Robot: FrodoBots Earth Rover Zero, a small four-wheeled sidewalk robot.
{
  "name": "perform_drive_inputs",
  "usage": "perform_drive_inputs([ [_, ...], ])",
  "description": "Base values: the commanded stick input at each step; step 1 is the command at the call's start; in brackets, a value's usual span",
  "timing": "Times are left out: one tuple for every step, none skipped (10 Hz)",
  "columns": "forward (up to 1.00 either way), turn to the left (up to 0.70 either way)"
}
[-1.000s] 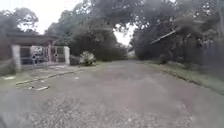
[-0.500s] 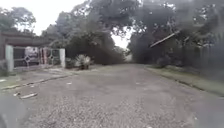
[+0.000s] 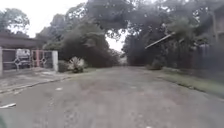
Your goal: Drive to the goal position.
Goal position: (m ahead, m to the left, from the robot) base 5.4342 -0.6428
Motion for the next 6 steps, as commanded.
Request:
perform_drive_inputs([
  [0.70, 0.00],
  [0.70, 0.00],
  [0.70, 0.00],
  [0.70, 0.00],
  [0.70, 0.00],
  [0.70, 0.00],
])
